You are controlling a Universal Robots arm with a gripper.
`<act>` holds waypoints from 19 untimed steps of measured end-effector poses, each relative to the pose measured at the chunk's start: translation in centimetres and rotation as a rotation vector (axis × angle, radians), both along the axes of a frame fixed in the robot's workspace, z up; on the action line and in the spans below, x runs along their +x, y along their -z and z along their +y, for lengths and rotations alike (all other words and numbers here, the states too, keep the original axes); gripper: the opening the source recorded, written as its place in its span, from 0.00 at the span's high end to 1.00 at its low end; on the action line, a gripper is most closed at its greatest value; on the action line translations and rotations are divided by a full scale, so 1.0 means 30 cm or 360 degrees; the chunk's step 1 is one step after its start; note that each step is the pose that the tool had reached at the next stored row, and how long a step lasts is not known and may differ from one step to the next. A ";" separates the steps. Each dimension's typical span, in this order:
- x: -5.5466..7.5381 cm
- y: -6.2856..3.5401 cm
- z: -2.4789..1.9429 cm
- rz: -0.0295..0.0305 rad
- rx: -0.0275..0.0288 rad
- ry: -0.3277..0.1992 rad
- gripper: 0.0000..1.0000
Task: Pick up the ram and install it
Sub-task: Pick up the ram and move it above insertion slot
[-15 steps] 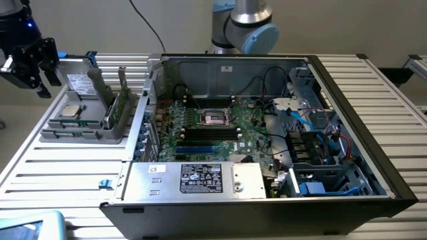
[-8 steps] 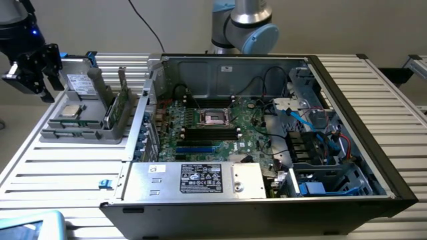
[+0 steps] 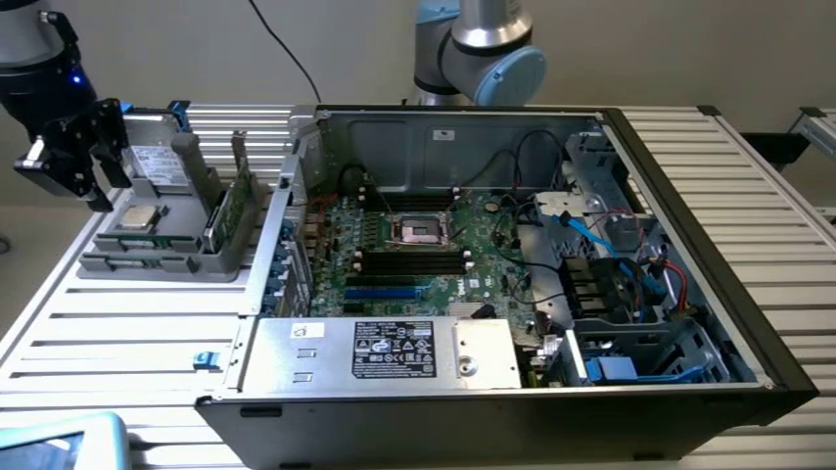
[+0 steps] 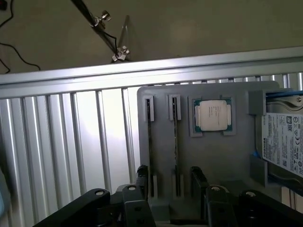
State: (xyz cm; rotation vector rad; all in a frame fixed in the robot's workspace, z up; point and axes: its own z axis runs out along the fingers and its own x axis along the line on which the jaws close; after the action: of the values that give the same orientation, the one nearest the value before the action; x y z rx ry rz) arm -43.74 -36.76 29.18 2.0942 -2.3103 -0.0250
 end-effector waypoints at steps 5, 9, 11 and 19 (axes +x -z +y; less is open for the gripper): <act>0.013 0.030 -0.006 0.00001 -0.00003 0.0000 0.51; 0.016 0.054 -0.011 0.00000 -0.00002 0.0000 0.51; 0.016 0.067 -0.016 0.00001 -0.00003 0.0000 0.51; 0.028 0.115 -0.033 0.00000 -0.00003 0.0000 0.51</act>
State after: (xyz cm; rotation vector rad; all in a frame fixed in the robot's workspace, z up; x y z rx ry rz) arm -42.91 -37.76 25.73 2.0942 -2.3101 -0.0247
